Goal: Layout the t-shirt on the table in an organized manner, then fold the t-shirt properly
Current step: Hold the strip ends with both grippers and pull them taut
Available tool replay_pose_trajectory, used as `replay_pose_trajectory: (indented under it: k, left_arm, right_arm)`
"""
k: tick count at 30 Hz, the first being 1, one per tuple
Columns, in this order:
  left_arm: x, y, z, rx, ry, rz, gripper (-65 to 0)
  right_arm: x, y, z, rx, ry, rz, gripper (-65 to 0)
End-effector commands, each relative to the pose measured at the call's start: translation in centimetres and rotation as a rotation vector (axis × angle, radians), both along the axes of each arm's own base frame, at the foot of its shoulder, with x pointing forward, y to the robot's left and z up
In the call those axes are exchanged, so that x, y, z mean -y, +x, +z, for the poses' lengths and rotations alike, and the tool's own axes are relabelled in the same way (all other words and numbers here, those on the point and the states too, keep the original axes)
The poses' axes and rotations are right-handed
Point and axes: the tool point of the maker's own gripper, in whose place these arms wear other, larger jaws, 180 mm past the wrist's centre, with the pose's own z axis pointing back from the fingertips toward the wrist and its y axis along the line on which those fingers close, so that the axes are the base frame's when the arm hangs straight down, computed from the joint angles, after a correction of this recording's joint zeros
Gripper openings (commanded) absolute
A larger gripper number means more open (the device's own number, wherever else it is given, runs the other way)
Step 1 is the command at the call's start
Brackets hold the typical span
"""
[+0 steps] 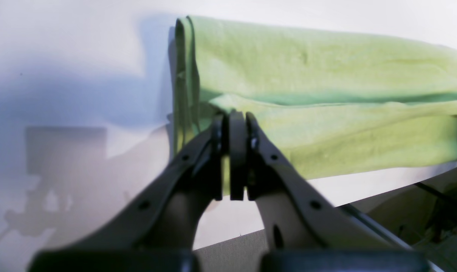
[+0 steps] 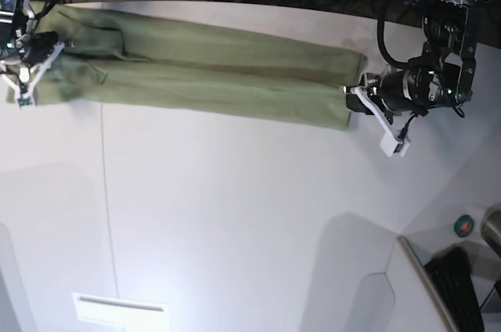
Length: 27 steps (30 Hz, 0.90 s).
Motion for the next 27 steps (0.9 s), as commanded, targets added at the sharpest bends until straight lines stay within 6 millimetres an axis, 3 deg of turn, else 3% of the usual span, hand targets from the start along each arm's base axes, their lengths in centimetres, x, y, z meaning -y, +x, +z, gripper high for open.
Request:
replay_pose_trajectory:
  k: [1, 2, 4, 6, 10, 13, 15, 17, 18, 19, 21, 22, 27]
  left_arm:
    - [-0.5, 1.0, 0.9, 0.037, 0.005, 0.007, -65.0]
    - [-0.6, 1.0, 0.9, 0.038, 0.006, 0.009, -63.8]
    - [-0.6, 1.1, 1.1, 0.042, 0.007, 0.008, -54.1]
    - [-1.0, 1.4, 1.5, 0.056, 0.003, 0.025, -41.6]
    - [-1.5, 3.2, 4.2, 0.161, -0.03, 0.099, -16.5]
    - [-1.9, 3.9, 6.4, 0.244, -0.069, 0.181, -7.9]
    - [-0.9, 3.9, 6.7, 0.259, -0.107, 0.203, -8.1]
    - [1.5, 3.4, 5.8, 0.23, -0.138, 0.165, -11.7]
    - [2.5, 3.1, 5.2, 0.21, -0.152, 0.146, -18.1]
    - [3.3, 2.7, 4.5, 0.186, -0.16, 0.13, -28.6]
    - [4.5, 2.4, 3.1, 0.159, -0.188, 0.134, -56.4]
    - [5.0, 2.4, 2.6, 0.162, -0.2, 0.143, -65.0]
    - [6.4, 2.2, 0.2, 0.168, -0.218, 0.155, -65.0]
  right_arm:
    - [0.9, 0.8, 1.0, 0.032, -0.026, -0.003, -40.7]
    - [0.9, 0.8, 1.0, 0.032, -0.025, -0.005, -36.2]
    - [1.1, 1.0, 1.4, 0.042, -0.031, -0.005, -33.2]
    - [1.0, 1.7, 2.4, 0.072, -0.043, 0.006, -32.6]
    - [0.9, 2.9, 4.2, 0.128, -0.065, 0.026, -32.7]
    - [0.8, 3.6, 5.1, 0.161, -0.074, 0.035, -32.9]
    - [0.8, 3.8, 5.2, 0.167, -0.074, 0.036, -33.0]
    - [0.7, 3.7, 5.0, 0.161, -0.07, 0.036, -36.0]
    - [0.7, 3.7, 4.7, 0.155, -0.065, 0.035, -40.7]
    - [0.7, 3.8, 4.5, 0.152, -0.061, 0.032, -47.7]
    - [0.8, 3.6, 3.9, 0.136, -0.054, 0.021, -65.0]
    - [0.6, 3.7, 3.6, 0.134, -0.042, 0.012, -65.0]
    - [0.0, 3.3, 2.3, 0.108, -0.011, -0.008, -65.0]
